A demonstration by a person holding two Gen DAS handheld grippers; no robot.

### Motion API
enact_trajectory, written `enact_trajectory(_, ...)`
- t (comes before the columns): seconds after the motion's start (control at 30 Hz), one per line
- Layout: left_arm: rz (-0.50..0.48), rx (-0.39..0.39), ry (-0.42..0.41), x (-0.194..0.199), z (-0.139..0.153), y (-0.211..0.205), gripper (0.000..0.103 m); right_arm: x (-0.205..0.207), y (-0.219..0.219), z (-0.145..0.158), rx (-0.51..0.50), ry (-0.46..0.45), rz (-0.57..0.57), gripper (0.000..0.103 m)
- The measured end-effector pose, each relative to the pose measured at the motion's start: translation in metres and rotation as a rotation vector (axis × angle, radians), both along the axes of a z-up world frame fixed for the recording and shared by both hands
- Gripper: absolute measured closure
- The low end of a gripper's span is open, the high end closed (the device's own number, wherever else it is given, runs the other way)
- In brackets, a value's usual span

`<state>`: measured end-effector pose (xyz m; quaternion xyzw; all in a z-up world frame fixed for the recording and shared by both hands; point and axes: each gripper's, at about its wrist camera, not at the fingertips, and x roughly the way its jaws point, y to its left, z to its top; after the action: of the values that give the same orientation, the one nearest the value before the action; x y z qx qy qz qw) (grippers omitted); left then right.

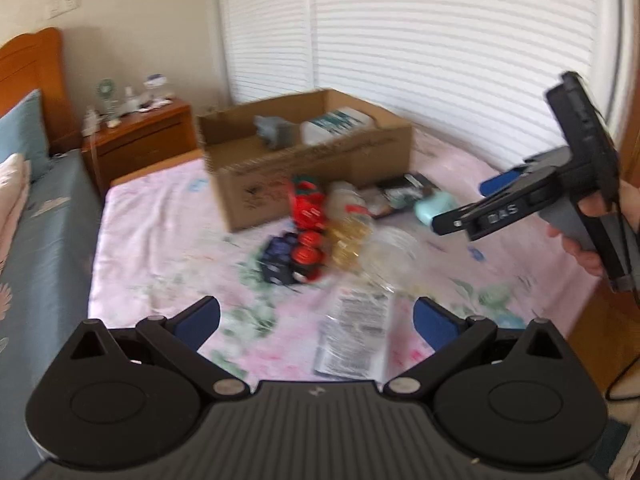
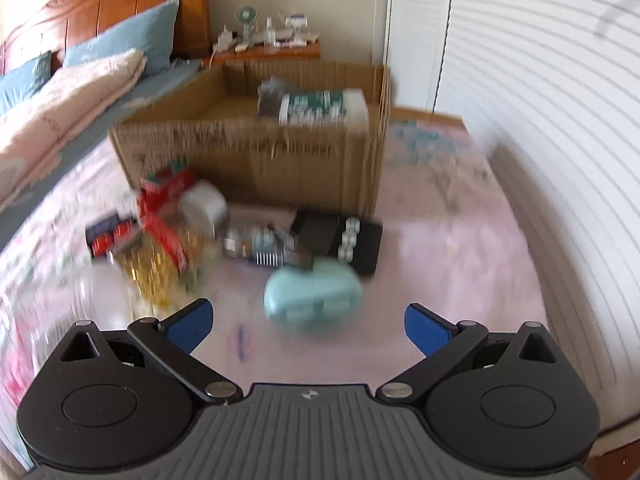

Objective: Organize rigid objects
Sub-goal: 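Lower the white MEDICAL tub into the box and open the right tool, then grasp the clear plastic jar with the left tool while the right tool grasps the mint-green case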

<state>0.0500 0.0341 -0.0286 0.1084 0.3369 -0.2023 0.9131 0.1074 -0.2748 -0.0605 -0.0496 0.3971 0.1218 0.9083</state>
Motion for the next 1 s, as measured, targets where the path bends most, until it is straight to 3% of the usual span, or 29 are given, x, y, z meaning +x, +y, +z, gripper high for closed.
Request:
enact_trajectory(0.17,-0.004,0.048,0.033,0.002,-0.017,-0.009,0.001,-0.005,-0.001,-0.017,-0.003,0.033,0.0,0.0)
enact_trajectory(0.33,0.056,0.037,0.074,0.012,-0.029,0.001,0.001,-0.007,0.001,-0.02,-0.035,0.009,0.013,0.0)
enact_trajectory(0.63,0.127,0.015,0.07,0.032,-0.033,0.019,0.001,-0.009,0.0,-0.021,-0.025,-0.017,0.012,0.0)
enact_trajectory(0.83,0.1,0.02,0.061,0.048,-0.034,0.012,0.001,-0.009,0.001,-0.021,-0.024,-0.021,0.011,0.0)
enact_trajectory(1.0,0.023,0.009,0.075,0.036,-0.034,0.004,0.001,-0.011,0.0,-0.022,-0.022,-0.031,0.011,0.0)
